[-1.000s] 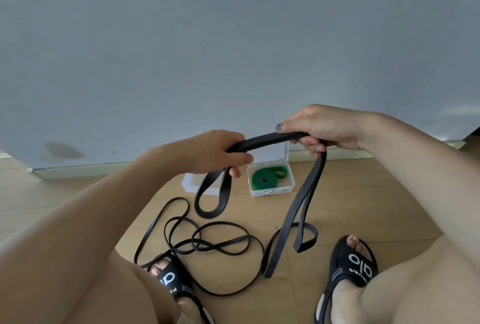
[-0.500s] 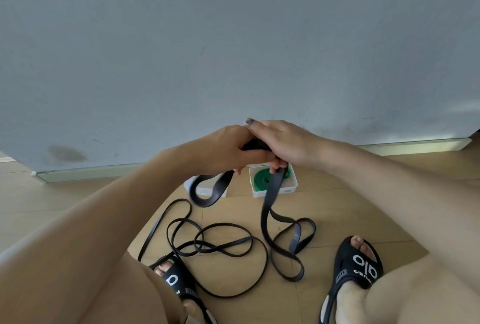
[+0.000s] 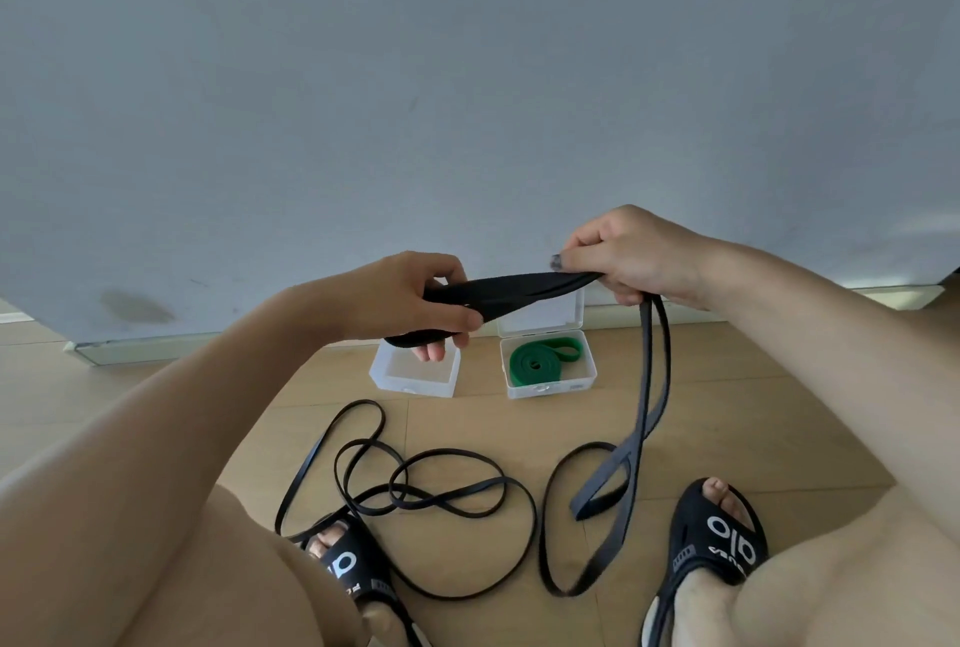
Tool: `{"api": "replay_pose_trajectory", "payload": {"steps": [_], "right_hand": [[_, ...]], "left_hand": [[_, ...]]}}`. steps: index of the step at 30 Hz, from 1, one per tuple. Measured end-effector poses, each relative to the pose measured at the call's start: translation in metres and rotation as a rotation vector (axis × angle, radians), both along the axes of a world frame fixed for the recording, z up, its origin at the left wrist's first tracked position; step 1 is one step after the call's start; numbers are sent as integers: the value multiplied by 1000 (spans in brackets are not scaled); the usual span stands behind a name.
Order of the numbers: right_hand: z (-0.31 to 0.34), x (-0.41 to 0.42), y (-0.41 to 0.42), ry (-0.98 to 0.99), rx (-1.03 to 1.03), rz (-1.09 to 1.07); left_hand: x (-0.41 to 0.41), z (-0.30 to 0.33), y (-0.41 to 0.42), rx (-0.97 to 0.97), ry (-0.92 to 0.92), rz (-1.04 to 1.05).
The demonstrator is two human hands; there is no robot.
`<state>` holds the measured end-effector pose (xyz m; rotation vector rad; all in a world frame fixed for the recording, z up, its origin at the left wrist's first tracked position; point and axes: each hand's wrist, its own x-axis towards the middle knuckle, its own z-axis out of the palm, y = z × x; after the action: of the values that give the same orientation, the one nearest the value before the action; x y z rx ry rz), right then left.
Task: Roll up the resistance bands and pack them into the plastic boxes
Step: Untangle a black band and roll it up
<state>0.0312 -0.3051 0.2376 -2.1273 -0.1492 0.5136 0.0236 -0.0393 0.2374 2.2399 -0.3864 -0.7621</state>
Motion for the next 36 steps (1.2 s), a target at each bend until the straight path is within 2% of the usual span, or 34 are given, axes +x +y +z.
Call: {"api": "replay_pose_trajectory", "payload": {"steps": [4, 7, 13, 20, 24, 27, 29, 32, 36], "right_hand": [[-2, 3, -3, 26, 44, -58], [-5, 6, -11, 42, 28, -112], [-12, 9, -10, 56, -14, -103], [-9, 9, -16, 79, -4, -107], [-8, 8, -14, 89, 13, -114], [-9, 6, -13, 102, 0, -88], [-11, 4, -12, 112, -27, -45], [-13, -1, -10, 142, -68, 45], [-19, -6, -1, 180, -193, 150]], "left_hand": [[2, -8, 13, -96, 145, 39], [7, -19, 28, -152, 205, 151], [12, -24, 34, -268, 101, 309], [11, -15, 42, -425, 186, 317], [7, -10, 45, -603, 263, 268], [8, -7, 39, -755, 359, 327], [9, -8, 37, -789, 395, 343], [10, -8, 34, -789, 346, 341], [11, -1, 25, -813, 181, 356]]}}
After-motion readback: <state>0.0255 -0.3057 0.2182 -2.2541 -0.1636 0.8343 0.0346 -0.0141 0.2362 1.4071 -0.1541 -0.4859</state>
